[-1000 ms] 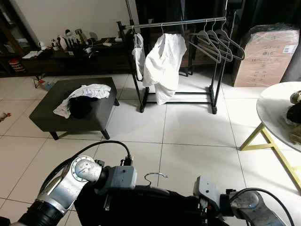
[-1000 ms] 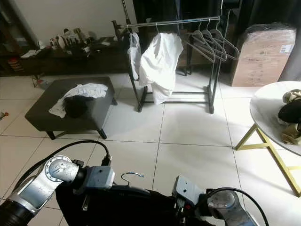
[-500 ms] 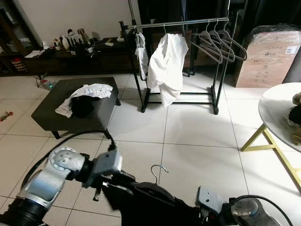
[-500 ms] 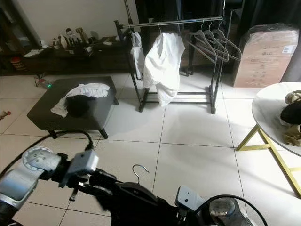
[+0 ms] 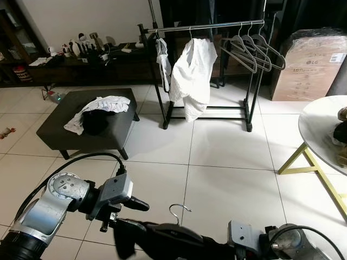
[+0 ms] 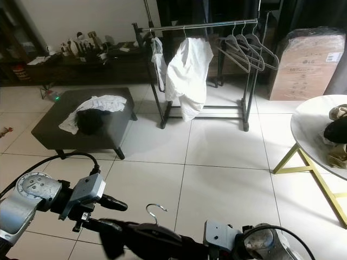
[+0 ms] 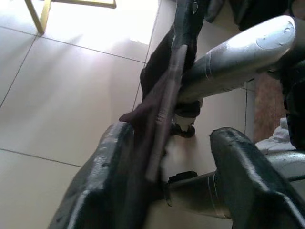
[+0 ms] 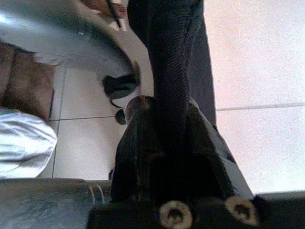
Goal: Hang hanger
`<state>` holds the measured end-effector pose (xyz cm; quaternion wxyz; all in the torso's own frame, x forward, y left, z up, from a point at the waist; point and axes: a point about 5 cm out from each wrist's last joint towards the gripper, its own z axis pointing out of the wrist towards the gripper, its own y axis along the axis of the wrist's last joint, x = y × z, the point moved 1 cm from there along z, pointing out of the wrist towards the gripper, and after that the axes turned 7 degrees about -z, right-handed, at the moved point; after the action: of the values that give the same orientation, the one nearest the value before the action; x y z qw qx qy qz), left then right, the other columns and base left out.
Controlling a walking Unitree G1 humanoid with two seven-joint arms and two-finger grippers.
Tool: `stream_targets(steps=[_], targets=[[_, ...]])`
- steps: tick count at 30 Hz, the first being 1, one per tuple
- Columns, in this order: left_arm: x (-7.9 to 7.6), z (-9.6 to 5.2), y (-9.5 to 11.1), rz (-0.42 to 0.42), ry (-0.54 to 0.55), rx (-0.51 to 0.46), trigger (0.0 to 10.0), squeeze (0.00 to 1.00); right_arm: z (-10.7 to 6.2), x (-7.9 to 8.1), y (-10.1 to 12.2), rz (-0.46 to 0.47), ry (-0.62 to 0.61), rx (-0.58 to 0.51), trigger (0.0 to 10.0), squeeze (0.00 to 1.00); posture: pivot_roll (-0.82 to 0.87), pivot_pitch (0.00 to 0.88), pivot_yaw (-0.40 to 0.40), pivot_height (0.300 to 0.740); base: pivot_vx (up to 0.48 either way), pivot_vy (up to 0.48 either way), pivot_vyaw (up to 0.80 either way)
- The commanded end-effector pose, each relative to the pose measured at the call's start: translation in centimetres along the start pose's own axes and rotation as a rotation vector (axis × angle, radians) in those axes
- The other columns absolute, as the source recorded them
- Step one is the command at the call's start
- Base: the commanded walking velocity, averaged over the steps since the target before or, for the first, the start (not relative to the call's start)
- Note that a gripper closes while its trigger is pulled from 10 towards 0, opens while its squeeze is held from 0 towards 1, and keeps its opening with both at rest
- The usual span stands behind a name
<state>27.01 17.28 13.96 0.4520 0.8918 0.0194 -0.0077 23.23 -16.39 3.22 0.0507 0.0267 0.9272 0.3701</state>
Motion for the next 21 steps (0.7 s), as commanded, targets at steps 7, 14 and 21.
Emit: stream_targets(steps=[7, 14, 21], targets=[[-0.5, 1.9, -0.3, 0.084, -0.093, 0.077, 10.0, 0.0, 0.5, 0.0, 2.2, -0.075, 0.036, -0.066, 0.0, 0.0, -0.11, 0.104, 0.119, 0.74, 0.0, 0.0, 0.0], [-1.4, 4.0, 1.1, 0.111, -0.202, 0.027, 10.0, 0.0, 0.6, 0.2, 2.7, -0.084, 0.043, -0.069, 0.0, 0.0, -0.12, 0.104, 0.119, 0.74, 0.0, 0.0, 0.0], [-2.1, 4.0, 0.4, 0.07, -0.288, 0.068, 10.0, 0.0, 0.7, 0.1, 2.9, -0.086, 0.043, -0.068, 0.0, 0.0, -0.12, 0.102, 0.123, 0.74, 0.0, 0.0, 0.0]])
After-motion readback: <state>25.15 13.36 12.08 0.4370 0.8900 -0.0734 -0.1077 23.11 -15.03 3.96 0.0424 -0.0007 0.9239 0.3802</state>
